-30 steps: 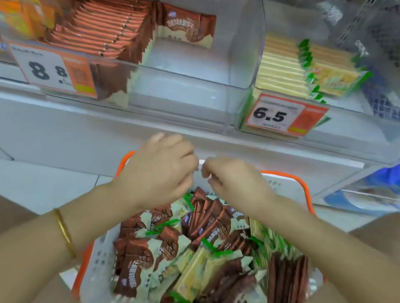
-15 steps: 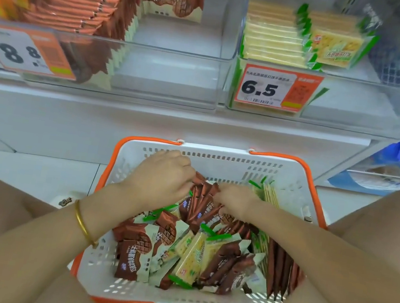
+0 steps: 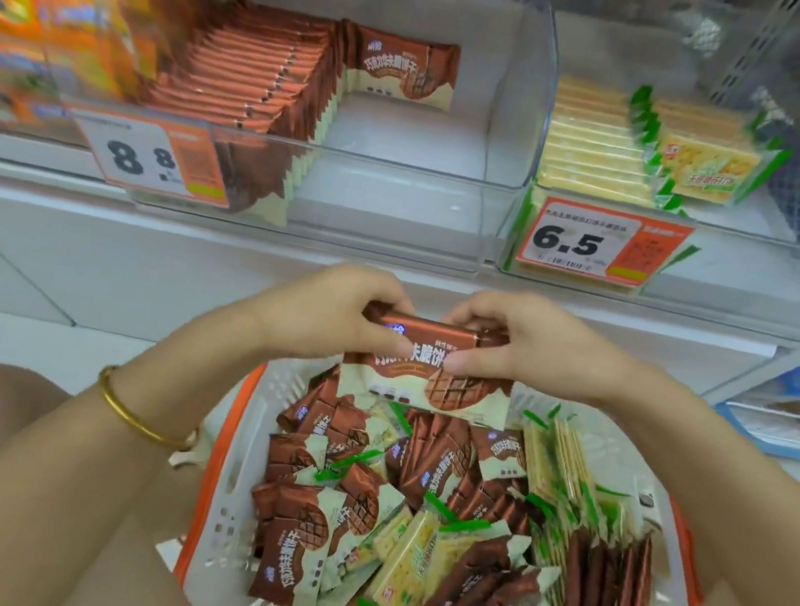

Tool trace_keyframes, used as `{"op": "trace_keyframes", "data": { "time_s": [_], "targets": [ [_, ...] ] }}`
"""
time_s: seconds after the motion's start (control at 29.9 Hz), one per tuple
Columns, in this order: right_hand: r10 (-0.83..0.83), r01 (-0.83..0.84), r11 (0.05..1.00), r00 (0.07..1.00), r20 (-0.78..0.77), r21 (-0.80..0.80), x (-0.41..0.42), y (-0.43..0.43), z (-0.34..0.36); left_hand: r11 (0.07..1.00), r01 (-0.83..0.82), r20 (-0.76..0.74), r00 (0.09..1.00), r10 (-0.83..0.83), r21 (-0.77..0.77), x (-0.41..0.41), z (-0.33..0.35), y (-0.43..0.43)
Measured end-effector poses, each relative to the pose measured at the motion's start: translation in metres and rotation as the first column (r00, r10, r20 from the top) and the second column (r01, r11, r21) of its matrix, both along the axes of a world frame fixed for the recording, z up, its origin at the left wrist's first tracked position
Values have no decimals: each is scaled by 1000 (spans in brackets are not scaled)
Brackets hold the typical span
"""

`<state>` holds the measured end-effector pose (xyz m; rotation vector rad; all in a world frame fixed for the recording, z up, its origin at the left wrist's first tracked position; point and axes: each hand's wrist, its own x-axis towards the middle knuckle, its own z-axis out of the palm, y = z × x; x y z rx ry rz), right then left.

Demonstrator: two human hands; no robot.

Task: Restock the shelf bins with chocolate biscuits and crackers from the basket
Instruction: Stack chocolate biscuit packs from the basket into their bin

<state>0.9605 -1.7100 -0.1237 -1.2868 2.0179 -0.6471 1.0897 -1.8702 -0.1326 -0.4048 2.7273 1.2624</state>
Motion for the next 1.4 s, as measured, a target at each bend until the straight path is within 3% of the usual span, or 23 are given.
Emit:
{"op": "trace_keyframes", "data": {
  "time_s": [0.13,0.23,0.3,0.33,0.43,0.53,0.74,1.14,1.4],
  "targets": [
    [-18,19,994,1000,10,-110,11,-28,59,993,-93,-234,966,107,70,11,61,-25],
    [-125,112,962,992,-35,-248,2,-58,110,929,-295,-442,819,366,223,12,93,-55],
    [-178,141,945,979,-103,-297,-9,-85,134,878,-459,-561,695,449,134,4,98,-76],
    [-199,144,945,966,-167,-294,-17,-102,139,851,-525,-588,681,436,23,0,97,-84],
    [-249,172,963,864,-437,-208,-47,-162,131,745,-509,-513,817,262,-430,-12,79,-99],
    [-261,232,964,734,-628,-129,-78,-214,95,668,-388,-359,914,189,-635,-18,66,-101],
    [-166,194,980,642,-749,-52,-113,-253,50,700,-342,-277,938,210,-627,-21,62,-106],
    [-134,114,988,338,-932,-100,-137,-273,46,731,-316,-229,948,221,-605,-19,64,-102],
    [-202,175,974,398,-895,-142,-132,-271,41,713,-336,-249,941,228,-616,-19,63,-100]
  ]
}}
